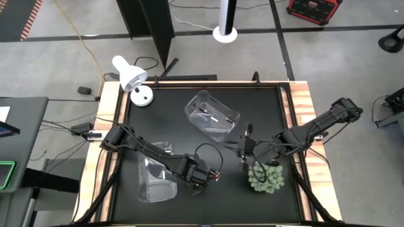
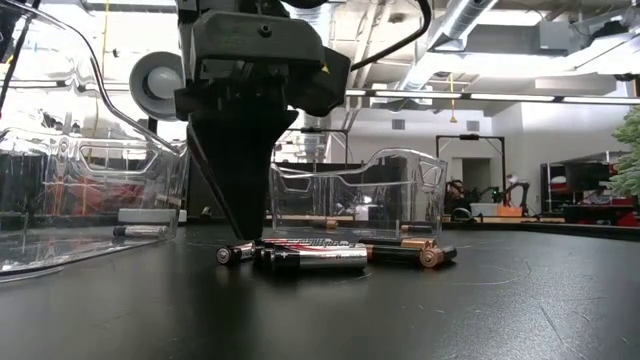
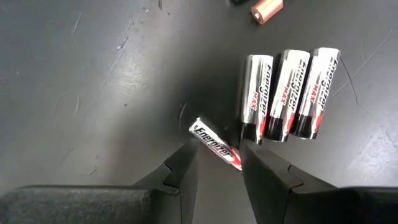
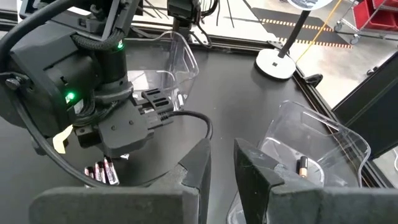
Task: Sort batteries
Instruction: Put the silver battery into the bottom transparent bin
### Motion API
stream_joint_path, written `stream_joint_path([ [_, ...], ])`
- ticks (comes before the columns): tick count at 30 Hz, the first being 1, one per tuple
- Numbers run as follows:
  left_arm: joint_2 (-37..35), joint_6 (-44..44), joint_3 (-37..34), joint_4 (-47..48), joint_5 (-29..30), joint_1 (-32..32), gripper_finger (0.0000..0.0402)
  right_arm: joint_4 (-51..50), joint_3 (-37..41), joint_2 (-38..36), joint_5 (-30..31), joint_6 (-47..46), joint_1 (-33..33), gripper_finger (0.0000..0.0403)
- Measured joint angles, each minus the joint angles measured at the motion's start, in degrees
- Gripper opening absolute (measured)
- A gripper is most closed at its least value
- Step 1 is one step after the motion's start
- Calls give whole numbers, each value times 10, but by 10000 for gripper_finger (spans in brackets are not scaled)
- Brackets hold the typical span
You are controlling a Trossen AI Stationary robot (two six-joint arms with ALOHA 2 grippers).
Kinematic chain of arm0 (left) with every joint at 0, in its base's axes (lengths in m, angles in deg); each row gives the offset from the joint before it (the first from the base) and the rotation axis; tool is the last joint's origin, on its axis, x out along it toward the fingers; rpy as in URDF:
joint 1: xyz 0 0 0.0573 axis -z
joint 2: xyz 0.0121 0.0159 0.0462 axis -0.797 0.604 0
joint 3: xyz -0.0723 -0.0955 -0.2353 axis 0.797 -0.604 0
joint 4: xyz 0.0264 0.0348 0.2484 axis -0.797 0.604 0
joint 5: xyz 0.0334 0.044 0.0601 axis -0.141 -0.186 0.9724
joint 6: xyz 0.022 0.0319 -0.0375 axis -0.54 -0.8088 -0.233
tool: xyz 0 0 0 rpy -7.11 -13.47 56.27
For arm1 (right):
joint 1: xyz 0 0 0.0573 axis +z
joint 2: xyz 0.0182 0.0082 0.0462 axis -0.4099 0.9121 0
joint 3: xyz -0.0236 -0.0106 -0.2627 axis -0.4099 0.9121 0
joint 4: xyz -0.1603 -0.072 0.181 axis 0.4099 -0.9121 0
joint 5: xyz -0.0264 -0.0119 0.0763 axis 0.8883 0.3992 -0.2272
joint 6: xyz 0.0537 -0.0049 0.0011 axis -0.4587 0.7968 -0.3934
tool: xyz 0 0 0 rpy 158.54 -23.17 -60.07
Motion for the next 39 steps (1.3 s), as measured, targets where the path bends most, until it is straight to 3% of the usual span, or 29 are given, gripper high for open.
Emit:
stream_joint_path([
  [20, -3, 12, -43, -21, -12, 0, 113, 0, 0, 0, 1, 0, 0, 88],
  [29, -2, -49, -44, -34, -13, 0, 109, 0, 0, 0, 4, 0, 0, 88],
  [39, -2, -82, -45, -35, -18, -5, 17, 0, 0, 0, 3, 1, 0, 88],
])
